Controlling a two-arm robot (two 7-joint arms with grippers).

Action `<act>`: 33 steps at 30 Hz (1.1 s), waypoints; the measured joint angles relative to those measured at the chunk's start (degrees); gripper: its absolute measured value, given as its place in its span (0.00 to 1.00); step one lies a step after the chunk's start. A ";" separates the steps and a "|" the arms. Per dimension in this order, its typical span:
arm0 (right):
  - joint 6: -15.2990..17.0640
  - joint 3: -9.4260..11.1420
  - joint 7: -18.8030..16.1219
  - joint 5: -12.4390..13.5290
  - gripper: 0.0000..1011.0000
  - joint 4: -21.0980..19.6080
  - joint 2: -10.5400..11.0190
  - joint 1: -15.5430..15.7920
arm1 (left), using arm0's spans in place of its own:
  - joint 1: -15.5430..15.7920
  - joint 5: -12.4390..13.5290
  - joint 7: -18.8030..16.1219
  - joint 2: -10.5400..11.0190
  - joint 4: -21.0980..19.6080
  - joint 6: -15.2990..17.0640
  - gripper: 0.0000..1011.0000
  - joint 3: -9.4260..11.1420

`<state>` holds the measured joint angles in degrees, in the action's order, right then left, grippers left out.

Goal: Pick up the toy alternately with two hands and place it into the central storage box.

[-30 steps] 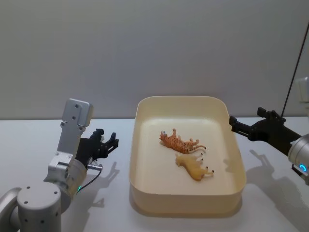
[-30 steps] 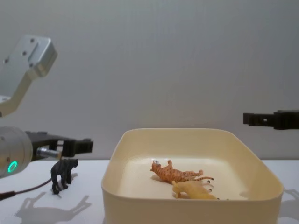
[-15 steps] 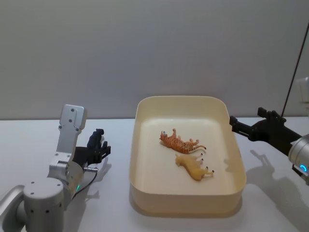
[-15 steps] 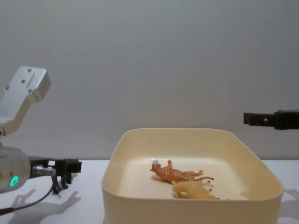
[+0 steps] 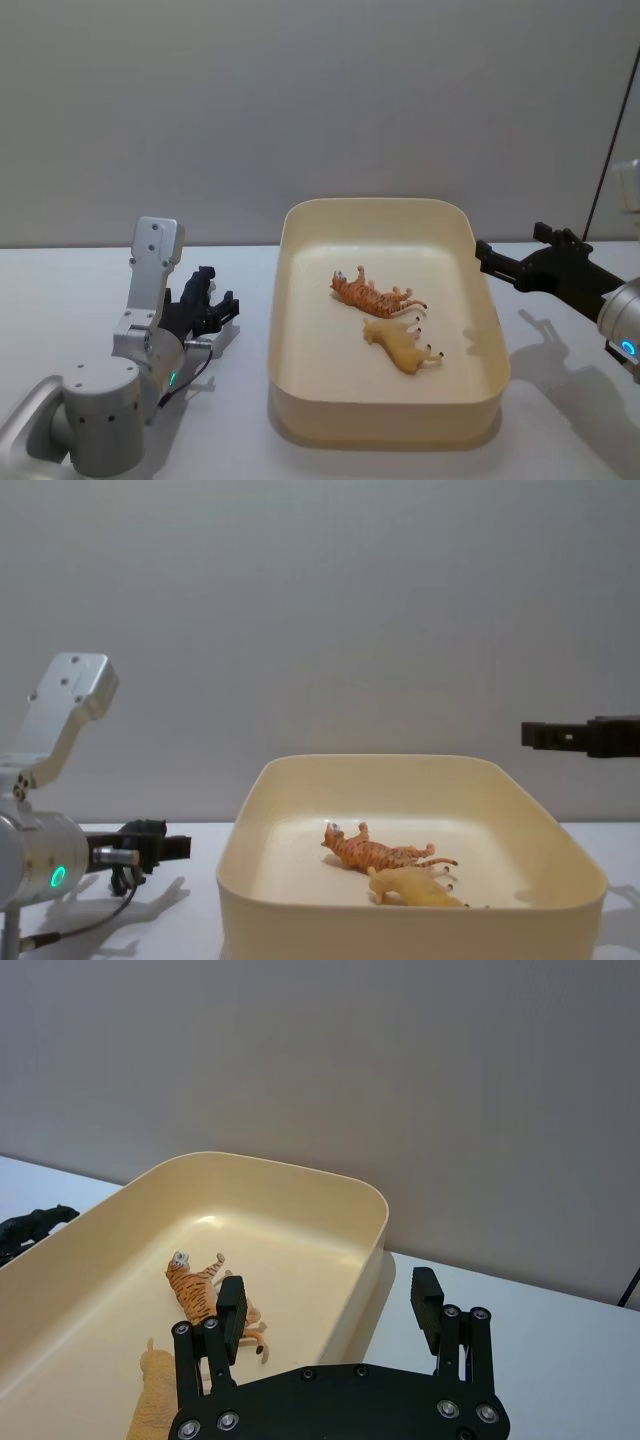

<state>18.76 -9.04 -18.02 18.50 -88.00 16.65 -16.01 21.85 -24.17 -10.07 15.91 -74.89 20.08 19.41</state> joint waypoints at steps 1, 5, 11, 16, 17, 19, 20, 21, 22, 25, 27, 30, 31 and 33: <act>0.00 0.00 0.00 0.00 0.99 0.00 0.00 0.00 | 0.48 -0.03 0.44 -0.30 1.01 -0.27 0.99 -0.05; 0.00 0.00 0.00 0.00 0.99 0.00 0.00 0.00 | 1.42 -0.09 1.29 -0.85 2.92 -0.82 0.98 -0.15; 0.00 0.00 0.00 -0.01 0.99 0.00 0.00 0.00 | 2.42 -0.16 2.20 -1.44 4.96 -1.37 0.85 -0.23; 0.00 0.00 0.00 -0.01 0.99 0.00 0.00 0.00 | 2.90 -0.19 2.62 -1.72 5.94 -1.63 0.72 -0.28; 0.00 0.00 0.00 0.00 0.99 0.00 0.00 0.00 | 3.04 -0.20 2.72 -1.80 6.21 -1.70 0.67 -0.29; 0.00 0.00 0.00 0.00 0.99 0.00 0.00 0.00 | 3.20 -0.21 2.86 -1.89 6.52 -1.79 0.61 -0.31; 0.00 0.00 0.00 0.00 0.99 0.00 0.00 0.00 | 3.24 -0.21 2.90 -1.92 6.62 -1.81 0.57 -0.31; 0.00 0.00 0.00 -0.01 0.99 0.00 0.00 0.00 | 3.30 -0.22 2.96 -1.96 6.74 -1.82 0.53 -0.31; 0.00 0.00 0.00 -0.01 0.99 0.00 0.00 0.00 | 3.39 -0.23 3.04 -2.01 6.90 -1.86 0.50 -0.32; 0.00 0.00 0.00 -0.01 0.99 0.00 0.00 0.00 | 3.48 -0.24 3.11 -2.07 7.11 -1.92 0.43 -0.33; 0.00 0.00 0.00 0.00 0.99 0.00 0.00 0.00 | 3.58 -0.25 3.19 -2.13 7.29 -1.97 0.36 -0.35; 0.00 0.00 0.00 -0.01 0.99 0.01 0.00 0.00 | 3.65 -0.26 3.30 -2.17 7.42 -2.01 0.30 -0.37; 0.00 0.00 0.00 -0.01 0.99 0.00 0.00 0.00 | 3.65 -0.25 3.31 -2.17 7.42 -2.02 0.30 -0.37; 0.00 0.00 0.00 -0.01 0.99 0.00 0.00 0.00 | 3.65 -0.19 3.34 -2.17 7.36 -2.06 0.30 -0.38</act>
<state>18.76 -9.04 -18.02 18.49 -87.99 16.65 -16.01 25.50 -24.36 -6.72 13.73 -67.53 18.02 19.02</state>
